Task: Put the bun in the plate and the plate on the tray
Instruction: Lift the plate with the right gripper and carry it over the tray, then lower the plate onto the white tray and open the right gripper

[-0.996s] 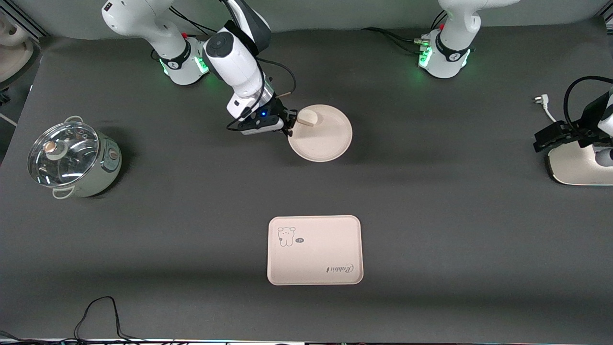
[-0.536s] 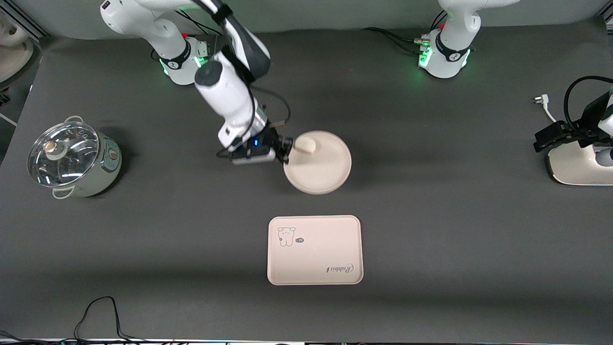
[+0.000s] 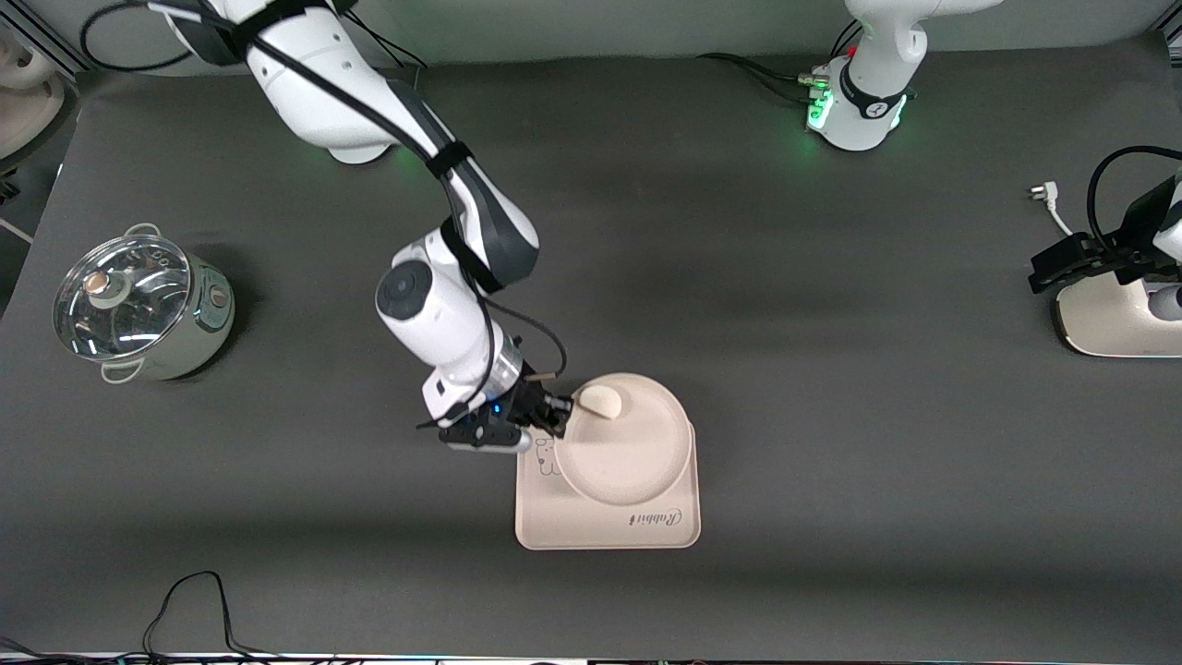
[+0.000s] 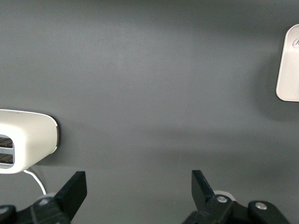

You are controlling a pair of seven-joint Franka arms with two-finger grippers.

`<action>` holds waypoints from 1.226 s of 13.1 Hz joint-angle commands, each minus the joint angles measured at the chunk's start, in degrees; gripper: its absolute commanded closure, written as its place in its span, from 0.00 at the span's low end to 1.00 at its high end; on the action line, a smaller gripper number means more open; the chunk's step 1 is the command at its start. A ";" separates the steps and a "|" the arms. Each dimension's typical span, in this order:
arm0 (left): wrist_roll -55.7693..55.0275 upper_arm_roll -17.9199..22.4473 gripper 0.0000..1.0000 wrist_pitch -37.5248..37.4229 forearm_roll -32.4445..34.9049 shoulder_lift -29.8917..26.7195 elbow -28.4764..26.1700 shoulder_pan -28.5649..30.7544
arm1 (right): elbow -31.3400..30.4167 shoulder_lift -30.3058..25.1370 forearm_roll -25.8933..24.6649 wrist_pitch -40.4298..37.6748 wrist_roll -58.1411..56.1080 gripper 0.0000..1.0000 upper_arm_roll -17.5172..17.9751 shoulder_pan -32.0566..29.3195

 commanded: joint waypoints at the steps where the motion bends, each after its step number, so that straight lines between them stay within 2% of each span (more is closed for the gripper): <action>1: 0.17 0.35 0.00 0.02 -0.24 -0.16 0.60 -0.68 | 15.20 9.52 1.66 -4.40 -1.12 1.00 0.07 -1.72; 5: 0.17 0.35 0.00 0.02 0.02 -0.16 0.69 -0.68 | 16.02 14.00 1.66 -3.01 -1.03 1.00 0.07 -2.17; 7: 0.17 0.35 0.00 0.02 0.02 -0.16 0.69 -0.68 | 16.02 16.91 1.75 1.72 -1.12 1.00 0.25 -2.52; 10: 0.26 0.35 0.00 0.11 0.11 -0.16 0.69 -0.68 | 16.11 19.90 1.75 4.81 -1.29 1.00 0.60 -2.61; 15: 0.26 0.35 0.00 0.11 0.11 -0.16 0.69 -0.68 | 15.49 20.00 1.75 4.73 -1.47 1.00 0.60 -2.43; 16: 0.26 0.35 0.00 0.11 0.11 -0.16 0.69 -0.77 | 15.32 19.91 1.75 4.82 -1.47 0.97 0.60 -2.43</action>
